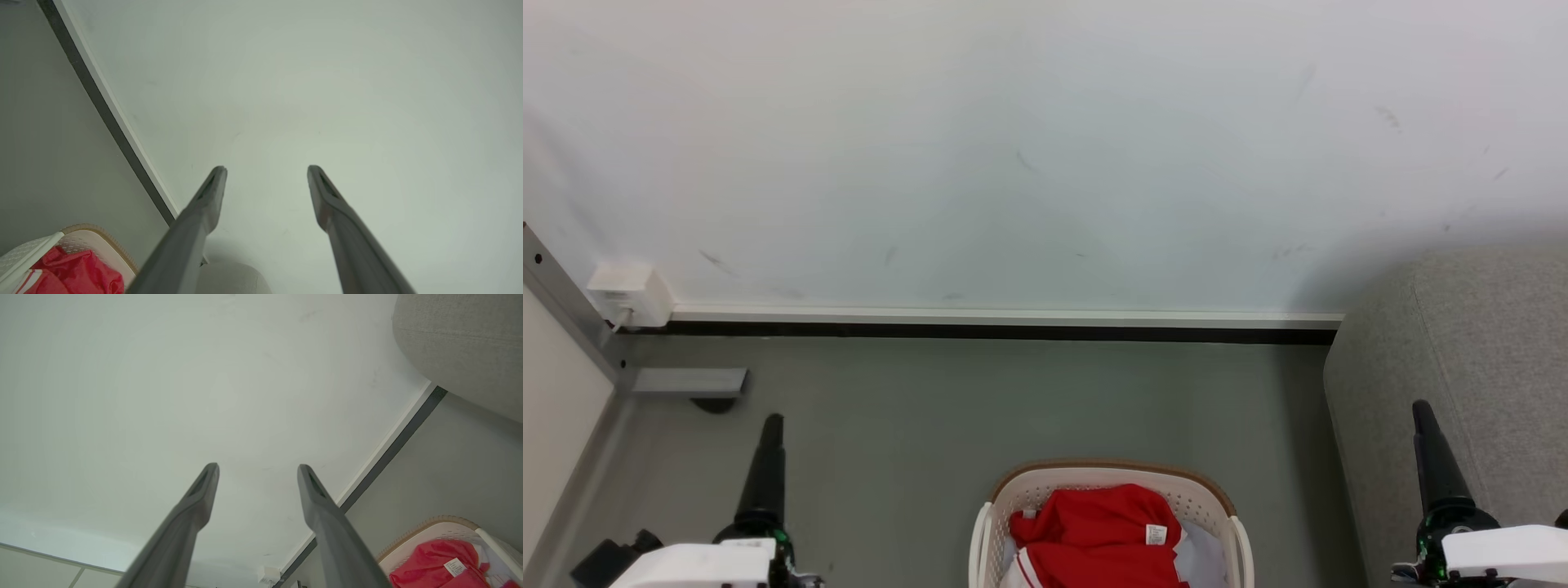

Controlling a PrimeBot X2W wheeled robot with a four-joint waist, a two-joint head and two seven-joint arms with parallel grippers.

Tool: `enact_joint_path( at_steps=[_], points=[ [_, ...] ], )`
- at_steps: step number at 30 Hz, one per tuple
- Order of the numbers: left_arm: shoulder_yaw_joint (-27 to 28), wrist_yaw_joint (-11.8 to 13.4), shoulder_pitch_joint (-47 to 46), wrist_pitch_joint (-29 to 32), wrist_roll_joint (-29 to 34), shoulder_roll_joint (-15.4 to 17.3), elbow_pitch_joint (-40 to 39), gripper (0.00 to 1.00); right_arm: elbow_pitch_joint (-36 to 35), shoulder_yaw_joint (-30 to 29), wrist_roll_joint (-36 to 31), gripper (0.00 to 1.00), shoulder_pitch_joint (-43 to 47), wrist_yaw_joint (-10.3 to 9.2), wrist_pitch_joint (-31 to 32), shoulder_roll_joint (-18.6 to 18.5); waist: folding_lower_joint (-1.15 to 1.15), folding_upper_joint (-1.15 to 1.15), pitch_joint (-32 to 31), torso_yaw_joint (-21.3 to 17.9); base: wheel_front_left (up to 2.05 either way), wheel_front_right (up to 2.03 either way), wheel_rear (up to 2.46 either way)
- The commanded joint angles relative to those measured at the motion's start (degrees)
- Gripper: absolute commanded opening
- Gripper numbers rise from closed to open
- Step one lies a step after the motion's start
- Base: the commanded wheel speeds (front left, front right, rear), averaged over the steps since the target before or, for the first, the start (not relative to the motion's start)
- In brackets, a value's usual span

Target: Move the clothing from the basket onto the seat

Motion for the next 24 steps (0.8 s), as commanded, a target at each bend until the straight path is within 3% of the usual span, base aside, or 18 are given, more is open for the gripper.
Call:
enact_joint_path(
  at_steps=[1, 10, 14, 24],
  points=[
    [0.2, -0.27, -1.49, -0.65, 2.28, 0.46, -1.41, 1.0, -1.42, 0.73, -2.08, 1.0, -1.75, -0.03, -0.77, -0.75, 0.0, 0.0, 0.06, 0.0, 0.0, 0.0, 0.0],
    [-0.68, -0.31, -1.65, -2.66, 11.23, 0.51, -2.42, 1.0, -2.1, 3.04, -10.27, 1.0, -2.44, -0.03, -2.71, -1.68, 0.0, 0.0, 0.3, -0.02, 0.0, 0.0, 0.0],
    [-1.16, -0.31, -1.73, -3.42, 18.49, 0.54, -2.8, 1.0, -2.49, 3.84, -13.81, 1.0, -2.7, -0.04, -3.53, -1.79, 0.0, 0.0, 0.41, -0.02, 0.0, 0.0, 0.0],
    [-2.69, 1.47, -1.68, -5.29, 31.18, 0.6, -3.61, 1.0, -2.46, 6.98, -24.15, 1.0, -3.38, -0.05, -5.39, -2.65, 0.0, 0.0, 0.47, -0.02, 0.0, 0.0, 0.0]
  ],
)
